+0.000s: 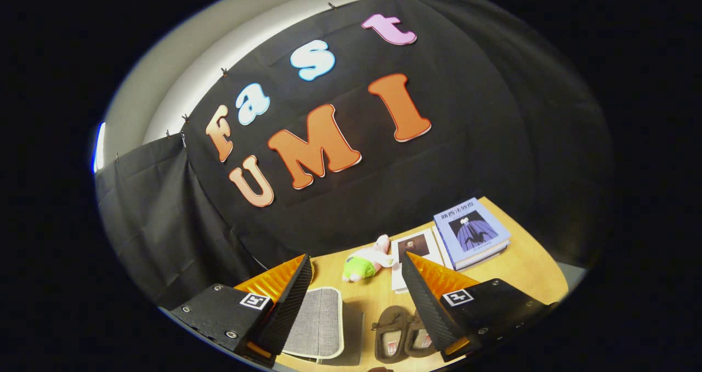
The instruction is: Open the storage box then place both shoes into the box .Put the left shoe in first, then the right shoe, with the right side of both shoes facing outward in a uniform manner.
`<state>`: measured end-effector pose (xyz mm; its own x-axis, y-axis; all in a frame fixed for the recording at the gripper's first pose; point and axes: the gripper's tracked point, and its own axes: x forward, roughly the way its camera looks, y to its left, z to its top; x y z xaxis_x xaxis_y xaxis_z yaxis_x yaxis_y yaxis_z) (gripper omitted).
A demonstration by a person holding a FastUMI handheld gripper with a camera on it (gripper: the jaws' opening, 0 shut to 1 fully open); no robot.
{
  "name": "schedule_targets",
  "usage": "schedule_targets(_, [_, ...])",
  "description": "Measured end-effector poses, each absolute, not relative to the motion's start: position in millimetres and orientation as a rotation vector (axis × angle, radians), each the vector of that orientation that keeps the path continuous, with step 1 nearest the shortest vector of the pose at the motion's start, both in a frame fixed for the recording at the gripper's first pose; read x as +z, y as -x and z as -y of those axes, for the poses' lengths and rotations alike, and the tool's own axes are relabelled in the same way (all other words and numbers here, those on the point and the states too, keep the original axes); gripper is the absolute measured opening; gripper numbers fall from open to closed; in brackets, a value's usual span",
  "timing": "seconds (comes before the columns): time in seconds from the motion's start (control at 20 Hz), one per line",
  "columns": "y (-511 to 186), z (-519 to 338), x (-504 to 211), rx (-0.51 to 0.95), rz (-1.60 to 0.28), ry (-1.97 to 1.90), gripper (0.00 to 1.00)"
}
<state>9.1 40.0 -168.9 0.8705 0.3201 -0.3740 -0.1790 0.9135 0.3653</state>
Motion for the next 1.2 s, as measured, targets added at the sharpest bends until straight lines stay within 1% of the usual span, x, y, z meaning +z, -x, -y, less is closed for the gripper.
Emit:
schedule_targets(0.45, [17,-74,-273,0.382,-0.716,-0.552,0.98])
schedule_targets(0.65, [32,-89,-321,0.399,-0.839,-0.624,0.98])
schedule_targets(0.95, [48,-121,-361,0.458,-0.939,-0.734,0.98])
schedule_targets(1.2, [55,-148,-374,0.516,-0.981,-0.797,0.98])
